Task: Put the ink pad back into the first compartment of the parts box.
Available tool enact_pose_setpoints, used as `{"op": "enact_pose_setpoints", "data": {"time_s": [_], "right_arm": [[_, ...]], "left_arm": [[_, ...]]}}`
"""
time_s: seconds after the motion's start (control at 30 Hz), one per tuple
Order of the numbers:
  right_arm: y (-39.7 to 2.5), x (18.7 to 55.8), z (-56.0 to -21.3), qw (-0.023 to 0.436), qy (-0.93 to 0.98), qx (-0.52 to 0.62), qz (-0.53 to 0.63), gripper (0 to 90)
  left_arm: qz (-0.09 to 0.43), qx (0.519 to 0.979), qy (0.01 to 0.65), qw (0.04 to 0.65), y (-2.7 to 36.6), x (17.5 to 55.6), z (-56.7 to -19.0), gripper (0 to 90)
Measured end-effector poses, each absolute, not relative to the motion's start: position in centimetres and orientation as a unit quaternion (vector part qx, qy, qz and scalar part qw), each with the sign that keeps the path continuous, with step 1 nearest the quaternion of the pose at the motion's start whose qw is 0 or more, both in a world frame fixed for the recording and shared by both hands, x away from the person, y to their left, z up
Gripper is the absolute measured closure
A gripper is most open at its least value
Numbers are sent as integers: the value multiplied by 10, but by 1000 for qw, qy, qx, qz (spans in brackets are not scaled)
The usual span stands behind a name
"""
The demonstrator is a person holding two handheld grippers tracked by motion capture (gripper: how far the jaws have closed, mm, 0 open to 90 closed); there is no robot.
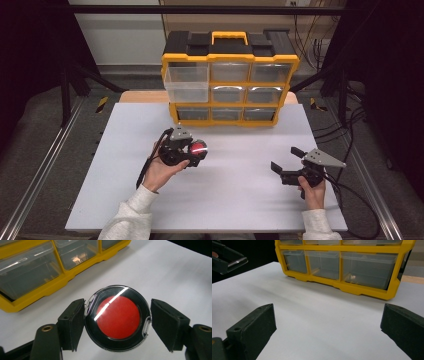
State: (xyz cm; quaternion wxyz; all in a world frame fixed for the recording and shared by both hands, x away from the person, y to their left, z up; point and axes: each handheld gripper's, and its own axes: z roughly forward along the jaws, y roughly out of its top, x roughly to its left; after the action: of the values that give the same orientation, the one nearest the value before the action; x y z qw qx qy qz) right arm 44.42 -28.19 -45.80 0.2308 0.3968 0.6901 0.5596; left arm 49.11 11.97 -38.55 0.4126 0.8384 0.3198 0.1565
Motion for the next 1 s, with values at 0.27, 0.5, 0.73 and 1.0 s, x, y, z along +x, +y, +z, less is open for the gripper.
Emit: {"op": "enact_pose_setpoints", "data": {"time_s": [0.27,0.5,0.73,1.0], "right_arm": [[-281,445,-458,229,691,397,559,4],[-281,445,-458,227,692,397,558,4],[-281,445,-458,227,692,398,558,4],[-281,445,-459,226,693,398,557,4]], "left_arm": [[164,830,324,423,130,489,-373,294],[169,822,331,431,139,487,-362,294],[172,816,335,438,148,486,-353,294],[177,813,335,442,153,485,-345,294]]}}
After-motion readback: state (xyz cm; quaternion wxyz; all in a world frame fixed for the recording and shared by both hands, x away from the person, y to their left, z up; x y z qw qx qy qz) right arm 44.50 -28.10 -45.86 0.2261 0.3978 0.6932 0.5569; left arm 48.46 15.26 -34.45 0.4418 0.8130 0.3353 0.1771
